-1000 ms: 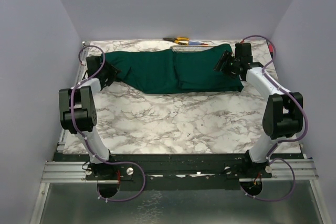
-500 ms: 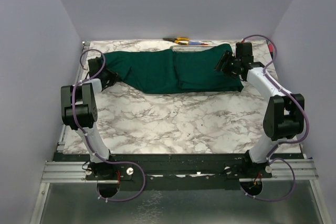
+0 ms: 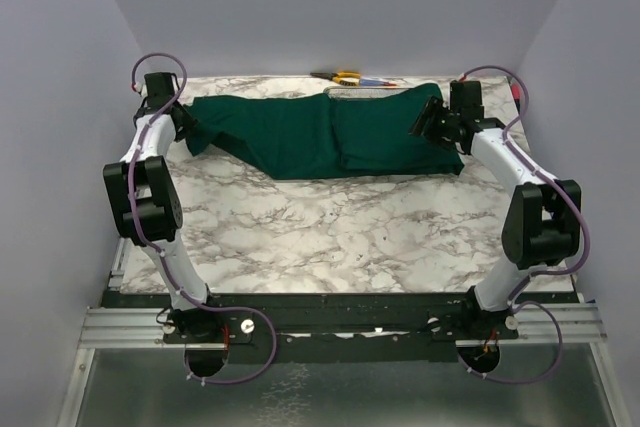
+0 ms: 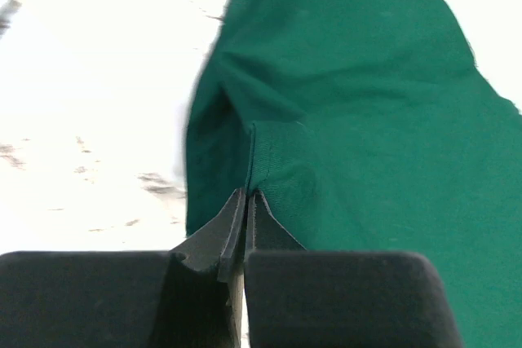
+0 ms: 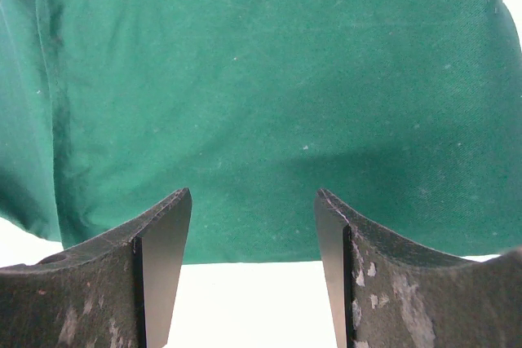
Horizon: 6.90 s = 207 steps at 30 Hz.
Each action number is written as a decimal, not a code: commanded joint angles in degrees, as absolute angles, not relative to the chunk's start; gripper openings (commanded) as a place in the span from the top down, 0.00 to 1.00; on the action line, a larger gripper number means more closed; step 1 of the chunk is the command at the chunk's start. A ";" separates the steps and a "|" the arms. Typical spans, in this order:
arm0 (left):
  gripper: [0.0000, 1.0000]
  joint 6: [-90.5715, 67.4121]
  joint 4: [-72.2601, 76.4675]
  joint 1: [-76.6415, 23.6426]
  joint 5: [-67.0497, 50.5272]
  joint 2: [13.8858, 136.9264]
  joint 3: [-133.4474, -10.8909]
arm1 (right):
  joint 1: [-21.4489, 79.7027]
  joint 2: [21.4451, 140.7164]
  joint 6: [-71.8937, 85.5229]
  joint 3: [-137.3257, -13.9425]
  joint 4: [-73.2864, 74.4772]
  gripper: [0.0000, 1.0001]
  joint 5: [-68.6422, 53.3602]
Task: Open and lay out the surgical kit
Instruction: Open the surgical kit at the center of the board.
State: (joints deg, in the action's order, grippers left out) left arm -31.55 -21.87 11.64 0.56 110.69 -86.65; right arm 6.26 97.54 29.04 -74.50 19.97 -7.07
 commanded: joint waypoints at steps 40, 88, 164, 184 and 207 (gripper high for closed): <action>0.31 -20.46 -24.00 13.03 -9.62 122.22 -98.34 | -1.06 102.46 25.78 -86.65 29.61 0.33 3.54; 0.34 -9.77 -37.26 12.59 31.92 145.50 -122.70 | 2.79 119.66 36.00 -86.82 10.60 0.49 -28.49; 0.41 -21.49 -26.20 12.30 14.54 122.37 -90.09 | 52.82 125.00 -6.68 -107.39 25.58 0.79 30.19; 0.41 -21.43 -26.28 12.31 11.70 122.87 -90.18 | 43.45 116.26 -7.20 -104.76 31.63 0.99 25.91; 0.41 -21.73 -27.03 12.30 9.26 124.04 -92.90 | 3.23 106.82 5.43 -72.08 27.50 0.99 31.57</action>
